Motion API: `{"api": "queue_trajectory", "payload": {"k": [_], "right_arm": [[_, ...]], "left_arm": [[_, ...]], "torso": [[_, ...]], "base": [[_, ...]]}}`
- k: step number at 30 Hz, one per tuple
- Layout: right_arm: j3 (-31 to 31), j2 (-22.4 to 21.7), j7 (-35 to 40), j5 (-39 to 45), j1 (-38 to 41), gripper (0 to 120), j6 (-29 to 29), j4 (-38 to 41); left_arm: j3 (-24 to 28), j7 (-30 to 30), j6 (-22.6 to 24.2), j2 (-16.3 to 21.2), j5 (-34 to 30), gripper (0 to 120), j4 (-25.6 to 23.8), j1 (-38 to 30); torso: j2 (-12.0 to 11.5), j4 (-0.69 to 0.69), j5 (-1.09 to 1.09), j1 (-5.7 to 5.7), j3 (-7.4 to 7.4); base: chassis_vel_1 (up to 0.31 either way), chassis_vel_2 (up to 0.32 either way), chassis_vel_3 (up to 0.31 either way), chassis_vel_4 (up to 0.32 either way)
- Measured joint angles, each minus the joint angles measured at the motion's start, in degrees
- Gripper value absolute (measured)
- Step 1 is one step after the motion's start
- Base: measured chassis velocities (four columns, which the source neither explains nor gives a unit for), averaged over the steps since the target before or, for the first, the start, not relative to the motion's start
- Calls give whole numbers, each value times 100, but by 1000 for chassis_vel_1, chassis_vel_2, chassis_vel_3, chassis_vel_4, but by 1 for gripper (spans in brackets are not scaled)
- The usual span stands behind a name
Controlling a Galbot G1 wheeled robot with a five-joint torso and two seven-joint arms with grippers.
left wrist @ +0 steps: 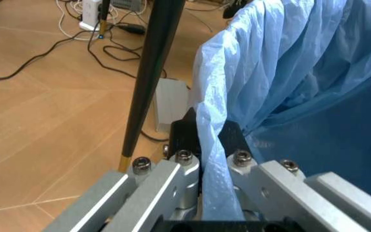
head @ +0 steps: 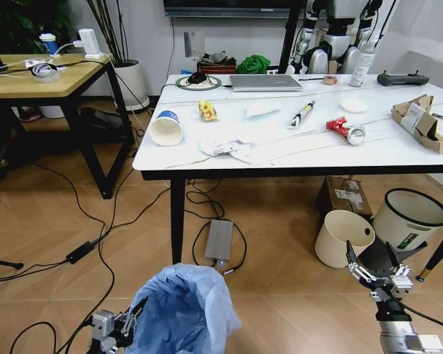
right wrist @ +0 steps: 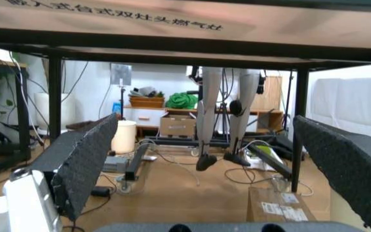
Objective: Pick up the trash bin and place the trash from the table into it.
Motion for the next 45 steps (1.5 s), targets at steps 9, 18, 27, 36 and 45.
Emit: {"api": "queue_trajectory", "payload": {"k": [9, 18, 27, 36, 45], "right_arm": [[-10, -115, -16, 161, -15, 100, 5, 4], [-50, -275, -25, 248, 22, 100, 23, -126], [-47, -373, -25, 295, 51, 100, -5, -211], [-77, -356, -4, 171, 213, 100, -92, -292], [-46, -358, 92, 119, 203, 100, -184, -201]], "left_arm": [[-113, -51, 134, -27, -44, 0, -129, 38], [-174, -71, 203, -17, -48, 0, -198, 44], [-122, -63, 218, -48, -62, 0, -59, -59], [42, -172, 402, 9, -168, 0, -9, -294], [206, -197, 398, 65, -156, 0, 136, -340]], "torso": [[218, 0, 0, 76, 142], [380, 0, 0, 141, 238], [569, 0, 0, 206, 363], [855, 0, 1, 315, 540], [1080, 0, 0, 405, 676]], "base": [[0, 0, 0, 0], [0, 0, 0, 0], [0, 0, 0, 0], [0, 0, 0, 0], [0, 0, 0, 0]]}}
